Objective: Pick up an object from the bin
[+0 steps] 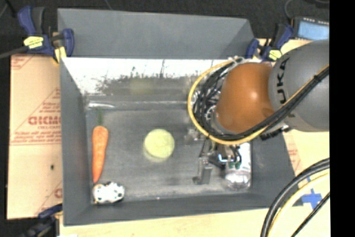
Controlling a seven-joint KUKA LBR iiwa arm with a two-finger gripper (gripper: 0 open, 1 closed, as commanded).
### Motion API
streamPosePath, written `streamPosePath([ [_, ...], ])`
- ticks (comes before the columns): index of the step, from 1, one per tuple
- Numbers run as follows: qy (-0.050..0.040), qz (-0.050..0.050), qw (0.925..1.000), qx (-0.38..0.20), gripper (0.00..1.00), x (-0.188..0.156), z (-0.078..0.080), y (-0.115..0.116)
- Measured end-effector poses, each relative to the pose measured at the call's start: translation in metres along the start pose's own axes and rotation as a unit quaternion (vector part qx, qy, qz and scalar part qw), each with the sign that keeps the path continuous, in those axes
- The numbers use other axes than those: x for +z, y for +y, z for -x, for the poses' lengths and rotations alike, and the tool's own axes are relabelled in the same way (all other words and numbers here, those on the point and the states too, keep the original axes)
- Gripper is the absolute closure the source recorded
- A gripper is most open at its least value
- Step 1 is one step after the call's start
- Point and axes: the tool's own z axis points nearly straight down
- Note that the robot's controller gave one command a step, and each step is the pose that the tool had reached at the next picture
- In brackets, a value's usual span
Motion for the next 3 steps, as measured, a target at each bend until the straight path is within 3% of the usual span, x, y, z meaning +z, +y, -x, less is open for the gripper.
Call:
streamPosePath([
  [1,-0.0021,-0.001,0.9964,-0.084,0.0,0.035,0.04,0.043],
  [2,0.0003,0.001,0.9965,-0.084,0.0,0.04,0.06,0.068],
  [3,-0.0042,-0.001,0.9921,-0.125,0.0,0.036,0.07,0.063],
])
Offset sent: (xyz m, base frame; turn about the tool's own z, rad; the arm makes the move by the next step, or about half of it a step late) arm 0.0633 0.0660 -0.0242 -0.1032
